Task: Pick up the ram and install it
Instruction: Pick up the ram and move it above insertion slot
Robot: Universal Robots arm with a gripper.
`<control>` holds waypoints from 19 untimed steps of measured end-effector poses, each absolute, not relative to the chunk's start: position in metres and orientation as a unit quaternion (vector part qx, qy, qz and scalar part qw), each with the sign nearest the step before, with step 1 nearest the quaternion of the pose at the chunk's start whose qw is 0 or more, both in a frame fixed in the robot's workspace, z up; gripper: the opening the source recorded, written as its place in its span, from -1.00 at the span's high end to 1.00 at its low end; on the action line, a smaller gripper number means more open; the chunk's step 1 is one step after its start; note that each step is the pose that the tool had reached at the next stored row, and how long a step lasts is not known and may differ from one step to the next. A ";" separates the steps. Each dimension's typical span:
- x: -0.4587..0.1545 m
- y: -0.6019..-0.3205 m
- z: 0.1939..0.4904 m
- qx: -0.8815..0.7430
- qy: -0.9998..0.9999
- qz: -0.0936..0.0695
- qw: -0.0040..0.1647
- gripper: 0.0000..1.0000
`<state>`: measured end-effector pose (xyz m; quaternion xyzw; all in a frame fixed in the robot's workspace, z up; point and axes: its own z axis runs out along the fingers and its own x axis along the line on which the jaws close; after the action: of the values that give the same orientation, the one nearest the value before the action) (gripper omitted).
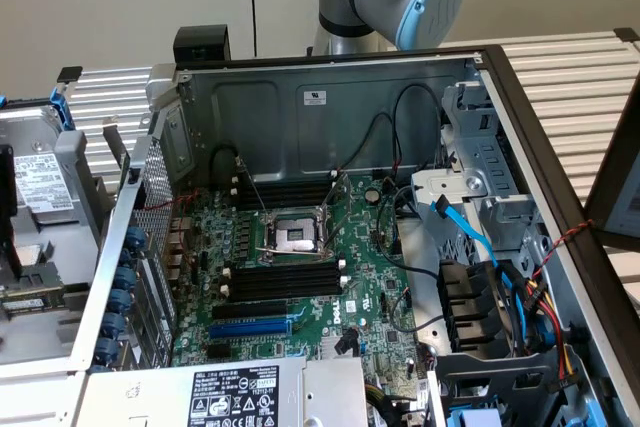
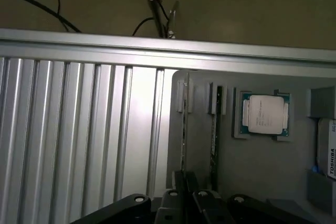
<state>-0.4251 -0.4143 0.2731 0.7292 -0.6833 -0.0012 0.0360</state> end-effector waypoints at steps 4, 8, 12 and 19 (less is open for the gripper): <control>-0.425 -0.414 0.291 0.729 -0.683 -0.001 0.036 0.74; -0.425 -0.414 0.310 0.729 -0.683 -0.001 0.036 0.74; -0.425 -0.414 0.328 0.729 -0.683 -0.001 0.036 0.74; -0.425 -0.414 0.360 0.729 -0.683 -0.001 0.036 0.74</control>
<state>-0.4250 -0.4144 0.3597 0.7292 -0.6833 -0.0012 0.0361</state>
